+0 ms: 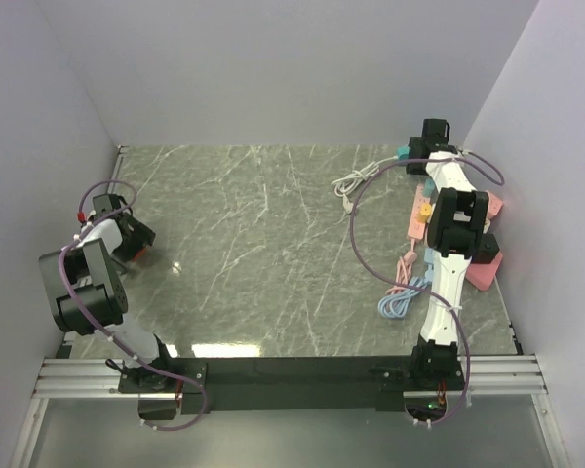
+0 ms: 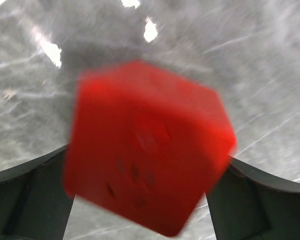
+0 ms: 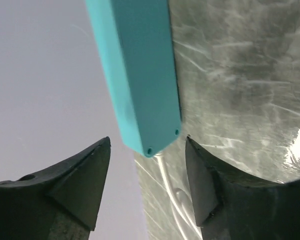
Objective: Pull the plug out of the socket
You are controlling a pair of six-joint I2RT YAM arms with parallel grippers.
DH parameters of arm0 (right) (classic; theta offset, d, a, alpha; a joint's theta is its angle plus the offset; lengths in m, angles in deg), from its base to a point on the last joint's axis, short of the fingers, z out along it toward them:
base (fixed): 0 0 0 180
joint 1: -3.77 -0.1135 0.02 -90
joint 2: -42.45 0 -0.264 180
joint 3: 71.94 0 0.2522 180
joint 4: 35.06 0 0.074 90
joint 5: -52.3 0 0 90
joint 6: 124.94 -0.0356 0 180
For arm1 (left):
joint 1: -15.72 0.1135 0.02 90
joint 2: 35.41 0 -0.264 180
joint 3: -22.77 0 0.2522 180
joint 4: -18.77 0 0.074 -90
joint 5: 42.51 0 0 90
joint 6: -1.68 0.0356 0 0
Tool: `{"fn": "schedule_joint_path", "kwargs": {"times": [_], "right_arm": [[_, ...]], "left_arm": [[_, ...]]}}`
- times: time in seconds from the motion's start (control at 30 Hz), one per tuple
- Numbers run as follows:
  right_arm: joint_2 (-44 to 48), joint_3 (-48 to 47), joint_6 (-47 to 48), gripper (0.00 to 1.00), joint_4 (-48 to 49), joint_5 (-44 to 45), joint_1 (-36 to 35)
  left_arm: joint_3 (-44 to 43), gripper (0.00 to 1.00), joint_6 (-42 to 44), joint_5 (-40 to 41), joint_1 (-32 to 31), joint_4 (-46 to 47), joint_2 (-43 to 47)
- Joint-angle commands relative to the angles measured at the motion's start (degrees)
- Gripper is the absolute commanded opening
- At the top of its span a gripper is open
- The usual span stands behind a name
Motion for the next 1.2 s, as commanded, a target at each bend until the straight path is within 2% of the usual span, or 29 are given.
{"fn": "schedule_joint_path", "kwargs": {"times": [0.0,0.03,0.13,0.27,0.33,0.4,0.43,0.5,0.53,0.67,0.73,0.87,1.0,1.17], "right_arm": [[4.06,1.77,1.88,0.69,5.31,-2.46,0.2],[5.63,3.09,2.23,0.7,6.72,-3.42,0.11],[8.62,8.72,3.73,0.71,19.17,-8.61,0.2],[13.8,13.71,7.32,0.72,25.61,-13.8,0.03],[18.18,17.15,9.78,0.72,25.19,-15.82,0.03],[21.18,16.12,14.86,0.72,20.21,-16.61,0.03],[21.72,14.8,17.24,0.72,12.0,-16.97,0.03],[23.03,11.3,24.16,0.72,2.82,-15.92,0.03],[23.83,10.84,26.64,0.72,-4.19,-13.83,0.03],[27.87,12.85,38.32,0.72,-18.73,-4.33,0.03],[29.02,13.12,41.25,0.71,-26.09,0.84,0.03],[31.47,17.84,49.58,0.7,-33.43,4.2,-1.2],[37.35,28.39,52.86,0.7,-33.26,4.3,-4.8],[42.11,41.83,52.86,0.7,-32.12,5.27,-5.86]], "left_arm": [[-0.8,0.99,-0.3,-0.51,0.49,-5.07,2.47],[-0.89,0.99,-0.3,-0.69,0.32,-5.42,4.57],[-0.89,0.99,-0.03,-1.48,0.14,-6.65,9.49],[-1.68,0.99,1.81,-1.66,-2.92,-8.15,15.3],[-3.34,0.99,3.48,-1.04,-6.51,-9.47,16.97],[-5.1,0.99,4.71,-1.74,-8.11,-10.61,17.42],[-5.54,0.99,4.89,-2.18,-9.16,-10.79,17.68],[-5.99,0.99,5.15,-3.84,-9.61,-10.79,17.51],[-5.9,0.99,5.15,-4.29,-9.96,-10.27,17.33],[-5.11,0.99,5.51,-7.98,-12.16,-9.03,16.81],[-4.67,0.99,5.77,-9.55,-13.65,-8.33,16.37],[-5.46,0.99,7.0,-9.04,-16.82,-8.15,15.58],[-6.95,0.99,6.82,-10.09,-17.96,-7.98,14.7],[-7.48,1.0,7.18,-10.88,-19.54,-8.24,15.22]]}}
